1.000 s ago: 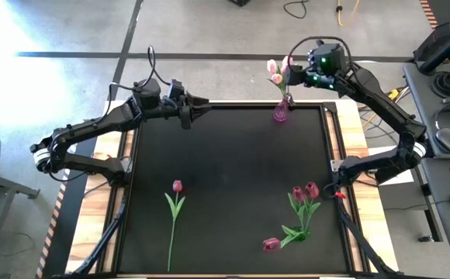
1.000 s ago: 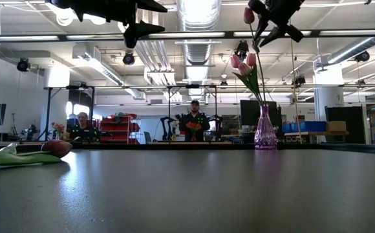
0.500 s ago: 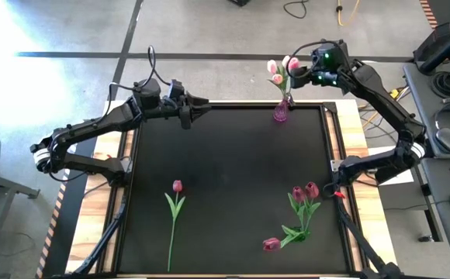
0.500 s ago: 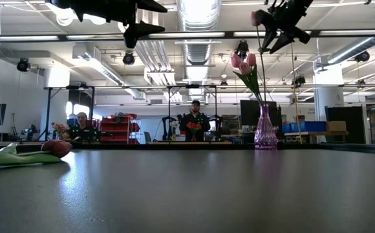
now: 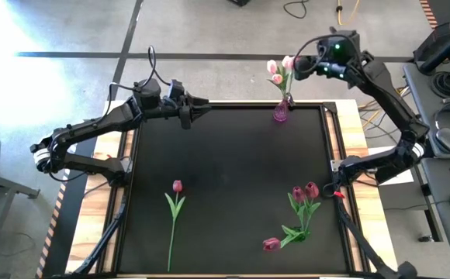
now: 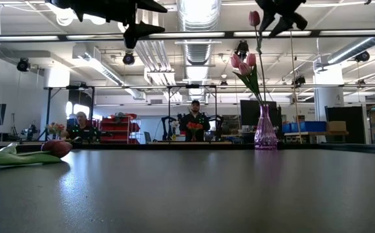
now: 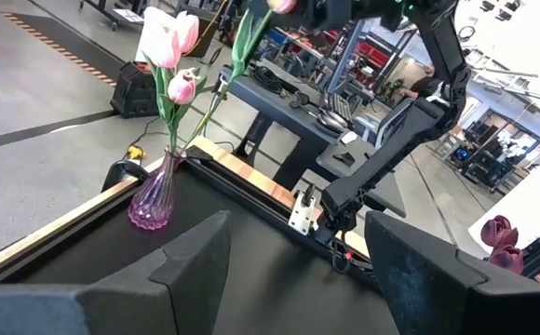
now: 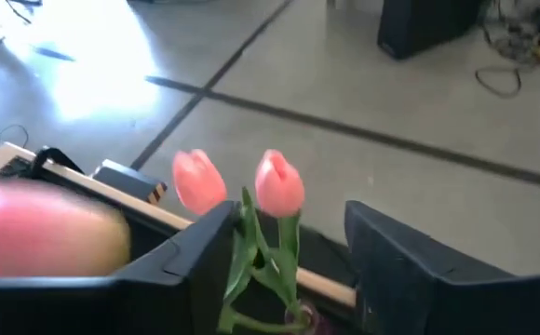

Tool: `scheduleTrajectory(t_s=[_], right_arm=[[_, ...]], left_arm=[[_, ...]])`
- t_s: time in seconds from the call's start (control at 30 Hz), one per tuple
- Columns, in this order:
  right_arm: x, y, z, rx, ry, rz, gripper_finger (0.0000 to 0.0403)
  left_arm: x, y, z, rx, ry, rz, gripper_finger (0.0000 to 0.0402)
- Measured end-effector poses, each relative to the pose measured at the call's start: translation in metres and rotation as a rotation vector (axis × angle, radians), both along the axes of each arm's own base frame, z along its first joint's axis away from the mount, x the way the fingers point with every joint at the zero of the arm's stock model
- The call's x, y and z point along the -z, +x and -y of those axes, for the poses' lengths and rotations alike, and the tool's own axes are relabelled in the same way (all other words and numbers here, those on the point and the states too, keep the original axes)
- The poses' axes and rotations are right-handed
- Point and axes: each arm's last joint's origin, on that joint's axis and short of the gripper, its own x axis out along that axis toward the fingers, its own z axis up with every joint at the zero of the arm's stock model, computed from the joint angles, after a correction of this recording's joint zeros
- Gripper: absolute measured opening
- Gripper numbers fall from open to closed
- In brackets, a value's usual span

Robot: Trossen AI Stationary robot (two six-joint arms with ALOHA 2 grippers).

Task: Sort flowers into vase by color
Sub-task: Put the pink tulip into the transparent pink vase

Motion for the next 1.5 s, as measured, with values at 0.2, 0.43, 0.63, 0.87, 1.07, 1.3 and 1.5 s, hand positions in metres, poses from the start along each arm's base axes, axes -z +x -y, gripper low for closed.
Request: scheduleTrajectory(t_s=[0.2, 0.43, 0.63, 0.87, 1.07, 1.3, 1.5], right_arm=[[-0.03, -0.004, -0.005, -0.047, -0.087, -0.033, 0.0242], [-0.059, -0.013, -0.018, -0.166, -0.164, -0.145, 0.0263], [-0.054, -0.015, -0.04, -0.433, -0.064, -0.152, 0.0254], [-0.032, 0.016, -0.05, -0.592, -0.13, -0.163, 0.0245], [-0.012, 0.041, -0.042, -0.567, -0.22, -0.2, 0.0229], [-0.005, 0.05, -0.034, -0.554, -0.259, -0.173, 0.02], [-0.001, 0.054, -0.03, -0.503, -0.288, -0.161, 0.0196]], left_arm=[[0.0, 0.0, 0.0, 0.0, 0.0, 0.0, 0.0232], [0.0, 0.0, 0.0, 0.0, 0.0, 0.0, 0.0232], [0.0, 0.0, 0.0, 0.0, 0.0, 0.0, 0.0232], [0.0, 0.0, 0.0, 0.0, 0.002, 0.0, 0.0232], [0.0, 0.0, 0.0, -0.002, 0.004, 0.0, 0.0232], [0.0, 0.0, 0.0, -0.002, 0.001, 0.0, 0.0232], [0.0, 0.0, 0.0, -0.002, 0.001, 0.0, 0.0232]])
